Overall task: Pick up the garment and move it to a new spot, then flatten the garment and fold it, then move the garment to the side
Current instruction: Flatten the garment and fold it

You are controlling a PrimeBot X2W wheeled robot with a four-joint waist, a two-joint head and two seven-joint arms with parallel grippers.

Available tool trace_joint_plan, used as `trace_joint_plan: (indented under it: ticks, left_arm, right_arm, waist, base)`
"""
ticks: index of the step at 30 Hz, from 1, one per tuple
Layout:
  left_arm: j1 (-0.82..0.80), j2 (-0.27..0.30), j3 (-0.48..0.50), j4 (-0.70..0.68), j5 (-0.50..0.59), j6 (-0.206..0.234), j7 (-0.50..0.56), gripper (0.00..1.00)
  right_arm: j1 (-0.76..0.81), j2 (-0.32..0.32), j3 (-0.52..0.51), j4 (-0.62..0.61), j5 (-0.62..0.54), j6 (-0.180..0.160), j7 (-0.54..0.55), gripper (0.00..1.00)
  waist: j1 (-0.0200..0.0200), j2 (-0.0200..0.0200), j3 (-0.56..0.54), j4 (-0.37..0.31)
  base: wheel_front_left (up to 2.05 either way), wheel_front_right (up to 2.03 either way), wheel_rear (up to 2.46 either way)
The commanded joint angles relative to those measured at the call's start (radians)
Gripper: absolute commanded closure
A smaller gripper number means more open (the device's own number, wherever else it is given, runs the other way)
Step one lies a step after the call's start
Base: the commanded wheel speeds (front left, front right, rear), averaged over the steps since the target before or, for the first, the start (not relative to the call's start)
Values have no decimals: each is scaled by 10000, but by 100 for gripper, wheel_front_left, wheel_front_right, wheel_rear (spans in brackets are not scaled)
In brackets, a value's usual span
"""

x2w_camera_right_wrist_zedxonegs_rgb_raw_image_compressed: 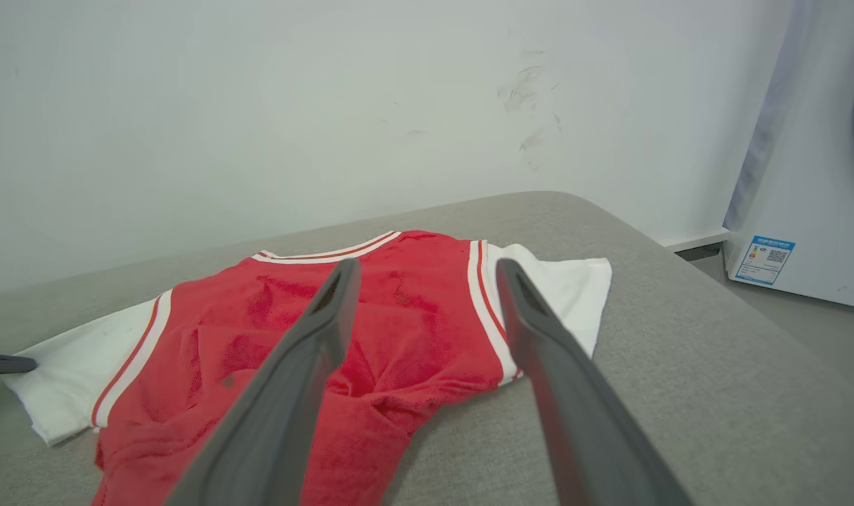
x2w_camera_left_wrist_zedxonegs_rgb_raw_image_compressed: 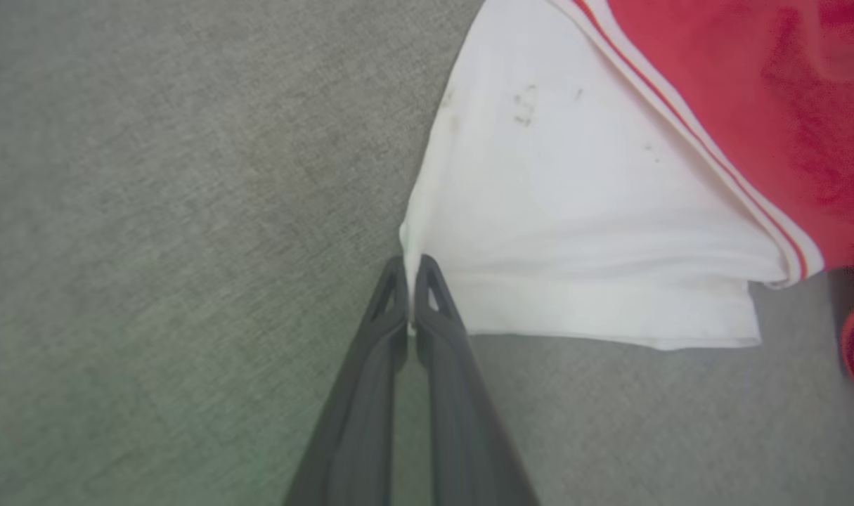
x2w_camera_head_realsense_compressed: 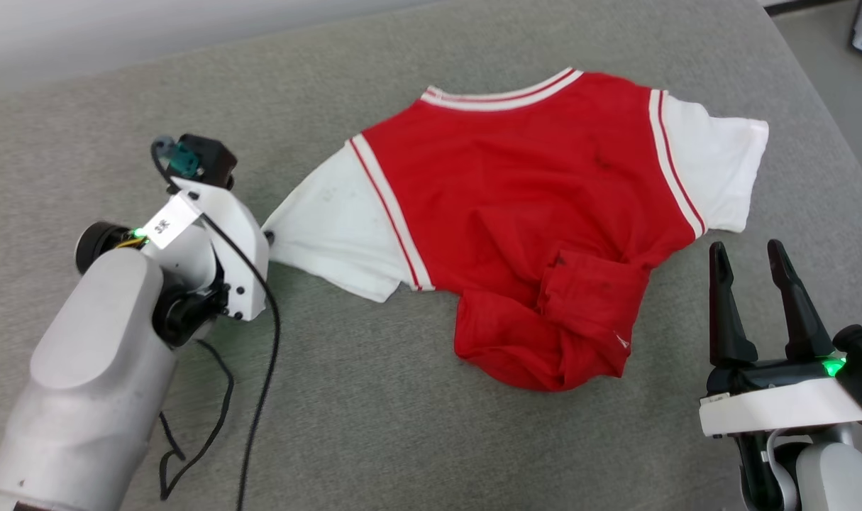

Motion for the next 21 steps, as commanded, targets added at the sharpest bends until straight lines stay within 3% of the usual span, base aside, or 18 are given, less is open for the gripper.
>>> trace_joint_plan:
  ticks: [1,12,21]
  left_arm:
    - [315,161,155,-138,-108,32,-326,100]
    - [1644,884,999,-1470,-654,397,-1243,100]
    - [2372,1502,1494,-2211,-804,972,-1198,100]
  right_arm:
    - [113,29,-39,21,-133,-7,-29,0]
    - [343,26,-22,301,-444,-7,-26,0]
    - [320,25,60,503,-504,-7,-26,0]
  waist:
    - [-1,0,-333,301]
    - [-1,0,-1188,1452]
    - [-1,0,-1283,1853]
  base:
    - [0,0,0]
    - [0,0,0]
    - [0,0,0]
